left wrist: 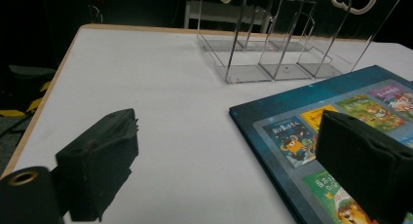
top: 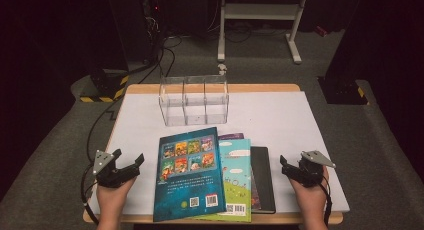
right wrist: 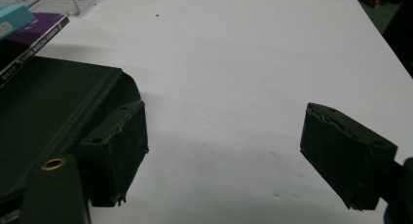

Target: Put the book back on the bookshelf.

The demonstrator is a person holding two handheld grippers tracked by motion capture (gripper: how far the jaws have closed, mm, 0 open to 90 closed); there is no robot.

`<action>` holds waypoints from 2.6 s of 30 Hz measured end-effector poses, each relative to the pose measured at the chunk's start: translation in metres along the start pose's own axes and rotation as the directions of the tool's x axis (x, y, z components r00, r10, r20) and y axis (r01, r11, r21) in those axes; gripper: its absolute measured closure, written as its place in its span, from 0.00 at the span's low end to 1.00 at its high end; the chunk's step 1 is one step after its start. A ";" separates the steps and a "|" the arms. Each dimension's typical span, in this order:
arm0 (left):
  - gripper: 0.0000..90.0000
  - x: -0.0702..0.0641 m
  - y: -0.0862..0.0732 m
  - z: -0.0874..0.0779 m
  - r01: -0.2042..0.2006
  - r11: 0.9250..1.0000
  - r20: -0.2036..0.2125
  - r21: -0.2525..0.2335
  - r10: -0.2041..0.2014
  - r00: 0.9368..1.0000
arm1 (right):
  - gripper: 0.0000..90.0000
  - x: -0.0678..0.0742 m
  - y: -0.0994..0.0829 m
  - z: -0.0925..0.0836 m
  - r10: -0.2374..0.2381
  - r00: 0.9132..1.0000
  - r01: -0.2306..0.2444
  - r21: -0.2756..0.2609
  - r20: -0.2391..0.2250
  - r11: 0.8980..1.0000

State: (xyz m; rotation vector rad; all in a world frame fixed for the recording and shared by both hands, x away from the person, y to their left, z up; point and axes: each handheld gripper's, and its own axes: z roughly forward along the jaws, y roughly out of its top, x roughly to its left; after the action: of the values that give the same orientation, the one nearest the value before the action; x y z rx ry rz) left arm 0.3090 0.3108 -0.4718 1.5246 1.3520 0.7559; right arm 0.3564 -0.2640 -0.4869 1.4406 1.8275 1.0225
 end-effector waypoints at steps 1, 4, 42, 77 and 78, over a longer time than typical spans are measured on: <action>0.11 0.000 0.000 0.000 0.004 1.000 0.001 0.004 -0.004 1.000 | 0.19 0.002 0.001 -0.001 -0.008 1.000 0.008 -0.006 -0.003 1.000; 0.12 0.001 -0.002 0.002 0.021 1.000 0.029 0.023 -0.021 0.999 | 0.19 0.004 0.000 -0.002 -0.034 0.999 0.034 -0.005 -0.003 0.999; 0.10 -0.064 -0.023 0.040 -0.052 0.920 0.254 0.389 -0.053 0.966 | 0.20 0.068 0.019 -0.027 -0.138 0.952 0.123 -0.072 -0.275 0.990; 0.17 -0.149 -0.017 0.041 -0.199 0.938 0.454 0.283 0.052 0.890 | 0.20 0.096 0.014 -0.029 -0.119 0.891 0.128 -0.009 -0.437 0.992; 0.17 -0.149 -0.017 0.041 -0.199 0.938 0.454 0.283 0.052 0.890 | 0.20 0.096 0.014 -0.029 -0.119 0.891 0.128 -0.009 -0.437 0.992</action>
State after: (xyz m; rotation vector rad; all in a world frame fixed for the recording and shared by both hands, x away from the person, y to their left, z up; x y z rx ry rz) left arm 0.3083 0.1554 -0.4838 1.9200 1.0690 0.2367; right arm 0.3167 -0.1747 -0.4591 1.1472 2.2165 1.3469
